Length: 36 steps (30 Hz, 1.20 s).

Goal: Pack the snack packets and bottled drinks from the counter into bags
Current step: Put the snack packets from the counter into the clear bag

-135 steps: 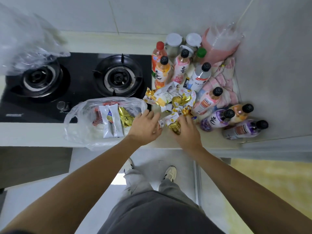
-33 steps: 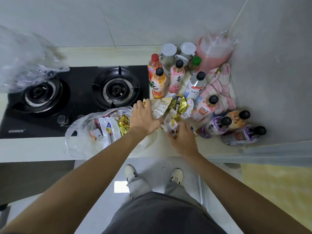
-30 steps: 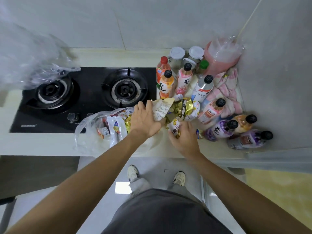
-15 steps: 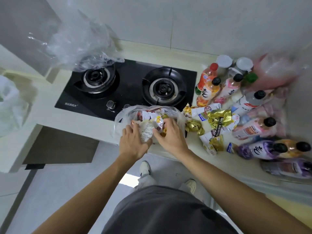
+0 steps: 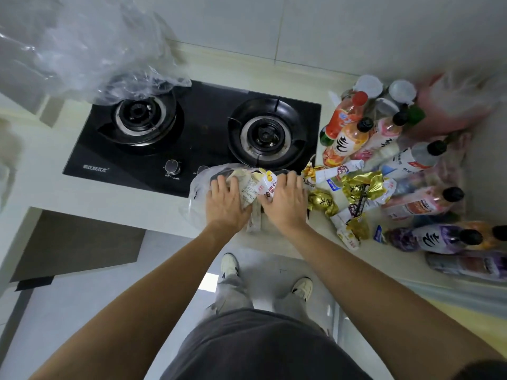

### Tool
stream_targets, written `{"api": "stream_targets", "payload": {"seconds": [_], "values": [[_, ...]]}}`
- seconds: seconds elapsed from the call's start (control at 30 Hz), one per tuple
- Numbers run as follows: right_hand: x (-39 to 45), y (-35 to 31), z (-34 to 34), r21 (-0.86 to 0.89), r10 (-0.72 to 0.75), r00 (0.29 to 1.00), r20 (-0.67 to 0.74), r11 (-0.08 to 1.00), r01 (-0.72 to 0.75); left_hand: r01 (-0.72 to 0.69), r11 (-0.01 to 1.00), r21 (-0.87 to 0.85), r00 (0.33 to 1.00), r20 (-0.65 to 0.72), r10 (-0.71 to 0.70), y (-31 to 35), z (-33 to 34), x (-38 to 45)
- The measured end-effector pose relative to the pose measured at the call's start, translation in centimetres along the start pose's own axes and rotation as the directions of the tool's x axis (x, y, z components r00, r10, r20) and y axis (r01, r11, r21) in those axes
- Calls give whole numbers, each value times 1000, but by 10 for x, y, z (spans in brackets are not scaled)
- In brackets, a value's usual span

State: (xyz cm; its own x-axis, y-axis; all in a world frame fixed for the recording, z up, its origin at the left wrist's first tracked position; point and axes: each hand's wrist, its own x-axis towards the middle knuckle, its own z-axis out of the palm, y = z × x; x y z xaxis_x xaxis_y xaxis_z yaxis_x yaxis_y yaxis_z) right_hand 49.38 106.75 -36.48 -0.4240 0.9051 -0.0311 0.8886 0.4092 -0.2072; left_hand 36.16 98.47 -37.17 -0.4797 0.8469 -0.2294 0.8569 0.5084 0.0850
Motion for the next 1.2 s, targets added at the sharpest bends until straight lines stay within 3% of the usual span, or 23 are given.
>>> {"api": "stream_targets", "payload": {"seconds": [0.17, 0.47, 0.67, 0.9, 1.07, 1.2], "values": [[-3, 3, -5, -5, -28, 999, 44, 1000, 28, -53, 999, 3, 998, -17, 53, -5, -1, -4], [-27, 30, -21, 93, -152, 987, -50, 983, 156, -150, 987, -47, 975, -174, 140, 17, -18, -32], [-50, 99, -33, 85, -60, 996, -61, 994, 65, -328, 945, 1, 924, -205, 321, 77, -30, -41], [-82, 198, -20, 42, 124, 986, 115, 991, -129, -526, 847, -74, 851, -44, 524, 167, 0, -38], [-88, 227, -2, 0, 100, 963, 250, 995, -104, -488, 871, -53, 861, 133, 491, 208, 22, -11], [-89, 231, 4, -18, 68, 973, 221, 998, -66, -484, 871, 88, 869, 166, 466, 212, 36, 6]]}}
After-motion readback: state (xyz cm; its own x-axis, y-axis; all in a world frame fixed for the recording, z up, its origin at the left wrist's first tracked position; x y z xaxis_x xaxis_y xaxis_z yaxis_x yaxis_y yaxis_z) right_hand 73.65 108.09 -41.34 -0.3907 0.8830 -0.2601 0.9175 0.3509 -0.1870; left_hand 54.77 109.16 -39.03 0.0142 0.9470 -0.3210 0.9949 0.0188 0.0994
